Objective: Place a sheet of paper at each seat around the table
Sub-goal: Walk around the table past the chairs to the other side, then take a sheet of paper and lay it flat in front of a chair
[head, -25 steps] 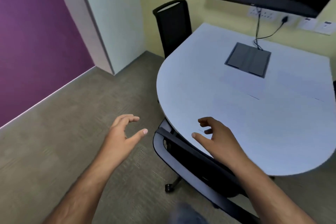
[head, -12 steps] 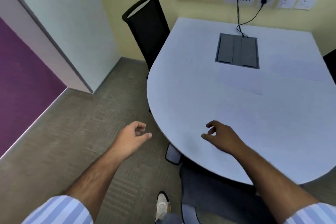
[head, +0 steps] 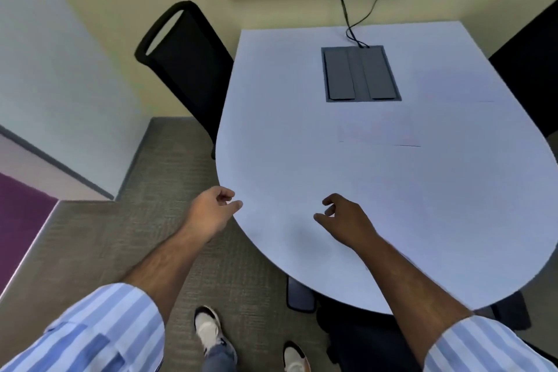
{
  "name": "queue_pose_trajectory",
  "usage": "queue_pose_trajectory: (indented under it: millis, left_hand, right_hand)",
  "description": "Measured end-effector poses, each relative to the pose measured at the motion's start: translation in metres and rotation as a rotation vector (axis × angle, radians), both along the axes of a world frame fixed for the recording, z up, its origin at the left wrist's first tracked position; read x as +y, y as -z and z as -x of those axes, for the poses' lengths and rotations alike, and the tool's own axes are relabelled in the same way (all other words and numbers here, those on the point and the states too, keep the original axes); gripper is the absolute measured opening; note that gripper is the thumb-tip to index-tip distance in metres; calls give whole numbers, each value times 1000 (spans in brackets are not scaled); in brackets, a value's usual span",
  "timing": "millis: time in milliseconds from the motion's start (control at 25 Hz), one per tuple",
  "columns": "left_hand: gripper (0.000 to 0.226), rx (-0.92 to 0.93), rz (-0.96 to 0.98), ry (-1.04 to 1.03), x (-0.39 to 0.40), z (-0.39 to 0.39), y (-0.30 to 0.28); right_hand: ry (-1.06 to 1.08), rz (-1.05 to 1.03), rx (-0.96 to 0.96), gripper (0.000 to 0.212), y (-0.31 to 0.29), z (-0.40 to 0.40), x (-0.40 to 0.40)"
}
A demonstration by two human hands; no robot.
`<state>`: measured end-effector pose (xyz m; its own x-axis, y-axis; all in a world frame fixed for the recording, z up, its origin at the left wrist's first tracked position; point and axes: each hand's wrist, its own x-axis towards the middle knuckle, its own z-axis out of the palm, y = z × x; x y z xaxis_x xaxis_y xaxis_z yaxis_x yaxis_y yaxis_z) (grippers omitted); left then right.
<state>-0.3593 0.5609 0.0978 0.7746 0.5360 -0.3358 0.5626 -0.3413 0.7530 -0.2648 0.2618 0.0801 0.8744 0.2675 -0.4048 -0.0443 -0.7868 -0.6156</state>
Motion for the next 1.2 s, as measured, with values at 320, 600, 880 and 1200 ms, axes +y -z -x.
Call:
queue_pose_trajectory:
  millis: [320,600,880,1200]
  left_hand:
    - [24,0,-24,328,79,-111,22]
    - [20,-80,23,518,120,-195,-1]
    - [27,-13,138,605,117,-257,-6]
    - [25,19,34,753,60,-361,1]
  right_hand:
    - [459,-28,-62,31,8,-24,79]
    - [725,-69,-62,29,-2,-33,139]
    - [815,-82,-96,29,-1,-77,152]
    - [992,-125,-88,28,33,-173,98]
